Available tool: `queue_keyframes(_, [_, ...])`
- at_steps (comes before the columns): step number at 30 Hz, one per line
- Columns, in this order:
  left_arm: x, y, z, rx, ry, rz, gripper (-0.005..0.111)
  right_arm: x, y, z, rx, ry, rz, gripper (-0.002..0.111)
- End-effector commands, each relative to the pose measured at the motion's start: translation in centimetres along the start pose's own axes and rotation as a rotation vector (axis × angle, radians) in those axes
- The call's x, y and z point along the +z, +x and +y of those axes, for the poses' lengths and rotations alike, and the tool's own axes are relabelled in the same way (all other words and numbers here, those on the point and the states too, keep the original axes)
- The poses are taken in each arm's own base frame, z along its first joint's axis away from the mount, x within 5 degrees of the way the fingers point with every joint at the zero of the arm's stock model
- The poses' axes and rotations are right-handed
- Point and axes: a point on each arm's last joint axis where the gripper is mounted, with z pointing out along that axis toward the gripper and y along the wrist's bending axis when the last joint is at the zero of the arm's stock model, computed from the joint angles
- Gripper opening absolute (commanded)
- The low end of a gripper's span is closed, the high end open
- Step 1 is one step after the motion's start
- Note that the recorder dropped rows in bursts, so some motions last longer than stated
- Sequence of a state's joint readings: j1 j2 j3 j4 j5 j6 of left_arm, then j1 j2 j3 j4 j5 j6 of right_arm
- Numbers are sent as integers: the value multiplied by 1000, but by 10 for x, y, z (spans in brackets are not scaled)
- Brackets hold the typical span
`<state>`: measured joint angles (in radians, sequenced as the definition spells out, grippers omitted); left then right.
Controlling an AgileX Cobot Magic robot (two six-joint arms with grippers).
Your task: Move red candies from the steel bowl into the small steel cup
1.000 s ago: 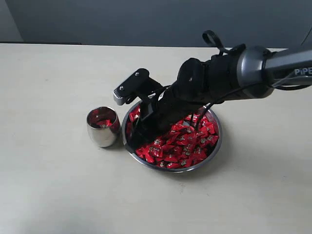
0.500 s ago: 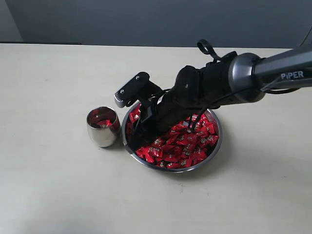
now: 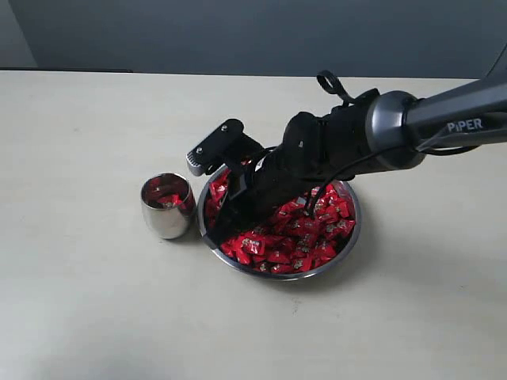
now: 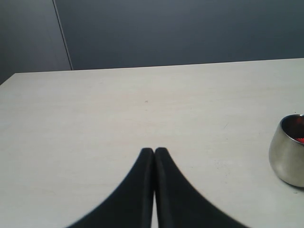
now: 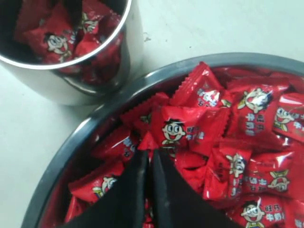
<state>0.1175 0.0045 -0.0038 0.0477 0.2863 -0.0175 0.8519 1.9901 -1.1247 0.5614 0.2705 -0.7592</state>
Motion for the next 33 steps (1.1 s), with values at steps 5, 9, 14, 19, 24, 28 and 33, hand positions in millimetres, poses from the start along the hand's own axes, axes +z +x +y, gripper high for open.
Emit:
queue_keyframes(5, [0,1,0,-4,0,-3,0,1,0,0,2,6,-5,-1])
queue_keyframes(9, [0,1,0,-4,0,-3,0,-4,-2,0,0,4,-12,-1])
queue_keyframes(14, [0,1,0,-4,0,-3,0,-15,-7,1,-2,-7,-25,-1])
queue_keyframes(19, [0,1,0,-4,0,-3,0,-33,-17,1,-1,12,-82,-1])
queue_keyframes(24, [0,1,0,-4,0,-3,0,-51,-28,-3,16,67,-161,-1])
queue_keyframes(28, [0,1,0,-4,0,-3,0,-64,-38,-5,26,109,-242,-1])
queue_keyframes(33, [0,1,0,-4,0,-3,0,-66,-46,-6,27,103,-255,-1])
